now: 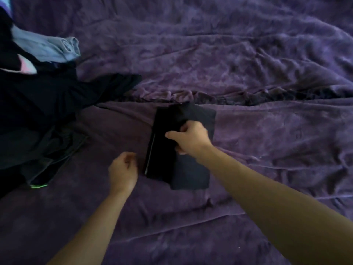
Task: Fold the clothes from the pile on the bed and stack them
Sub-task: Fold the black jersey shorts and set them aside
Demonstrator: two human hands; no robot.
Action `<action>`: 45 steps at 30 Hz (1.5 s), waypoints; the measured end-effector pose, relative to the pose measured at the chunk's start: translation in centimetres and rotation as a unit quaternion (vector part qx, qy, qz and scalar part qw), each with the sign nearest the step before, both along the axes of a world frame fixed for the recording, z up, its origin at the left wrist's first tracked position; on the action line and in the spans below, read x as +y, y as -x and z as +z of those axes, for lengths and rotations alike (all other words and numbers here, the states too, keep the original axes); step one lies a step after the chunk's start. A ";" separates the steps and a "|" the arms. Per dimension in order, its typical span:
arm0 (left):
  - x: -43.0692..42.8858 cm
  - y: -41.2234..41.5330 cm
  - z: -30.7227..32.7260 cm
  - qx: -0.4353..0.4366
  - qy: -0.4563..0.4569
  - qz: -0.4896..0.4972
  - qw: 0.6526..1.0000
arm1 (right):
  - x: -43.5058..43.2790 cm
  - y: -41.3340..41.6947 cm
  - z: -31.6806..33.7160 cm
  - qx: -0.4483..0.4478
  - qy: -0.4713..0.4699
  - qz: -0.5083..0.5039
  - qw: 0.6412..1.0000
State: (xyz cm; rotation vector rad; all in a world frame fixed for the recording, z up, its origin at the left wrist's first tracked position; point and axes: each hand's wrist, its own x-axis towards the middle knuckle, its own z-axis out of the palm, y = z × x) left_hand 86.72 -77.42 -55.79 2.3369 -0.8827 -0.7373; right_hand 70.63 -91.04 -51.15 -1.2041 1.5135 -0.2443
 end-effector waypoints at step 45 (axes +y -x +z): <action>-2.8 28.6 15.5 -0.011 0.013 -0.517 0.856 | 11.9 35.5 11.0 0.213 0.261 0.117 0.934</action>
